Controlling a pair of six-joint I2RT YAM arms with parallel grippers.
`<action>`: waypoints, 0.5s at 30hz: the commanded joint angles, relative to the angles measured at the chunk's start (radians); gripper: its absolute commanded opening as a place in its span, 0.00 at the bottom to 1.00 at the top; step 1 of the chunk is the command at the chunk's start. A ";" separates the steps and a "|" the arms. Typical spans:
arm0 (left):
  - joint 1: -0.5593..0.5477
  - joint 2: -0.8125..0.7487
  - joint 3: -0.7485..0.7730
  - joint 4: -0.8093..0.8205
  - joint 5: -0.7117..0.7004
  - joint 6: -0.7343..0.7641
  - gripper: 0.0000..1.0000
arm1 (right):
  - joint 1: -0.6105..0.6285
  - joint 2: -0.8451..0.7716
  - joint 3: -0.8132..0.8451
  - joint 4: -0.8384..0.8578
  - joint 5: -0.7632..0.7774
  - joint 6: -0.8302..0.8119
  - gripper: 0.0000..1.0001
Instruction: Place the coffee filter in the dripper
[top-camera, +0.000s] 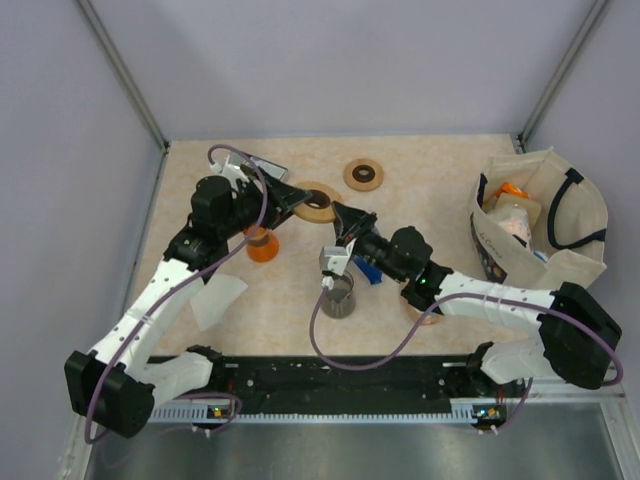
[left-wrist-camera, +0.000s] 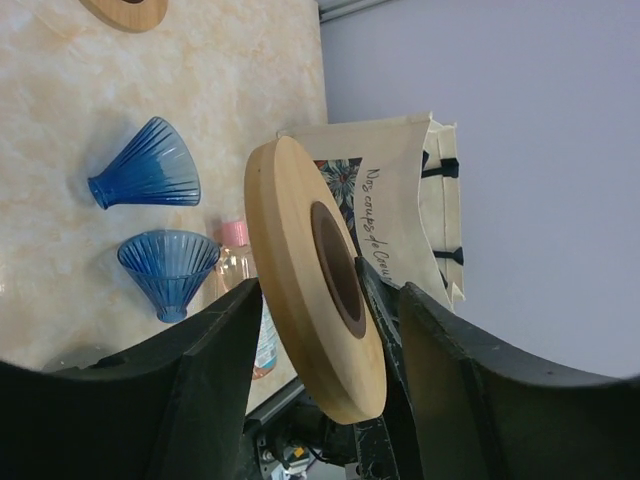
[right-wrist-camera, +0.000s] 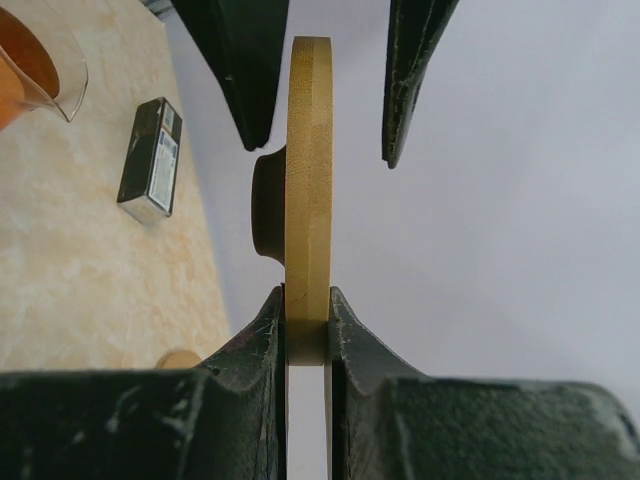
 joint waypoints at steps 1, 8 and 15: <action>0.000 -0.009 -0.033 0.119 0.027 -0.047 0.54 | 0.026 0.012 0.010 0.104 0.041 -0.053 0.00; 0.001 -0.020 -0.039 0.108 0.017 -0.047 0.01 | 0.033 0.019 0.004 0.108 0.072 -0.056 0.03; 0.000 -0.061 -0.059 0.119 -0.051 -0.027 0.00 | 0.038 0.011 0.002 0.108 0.120 0.026 0.56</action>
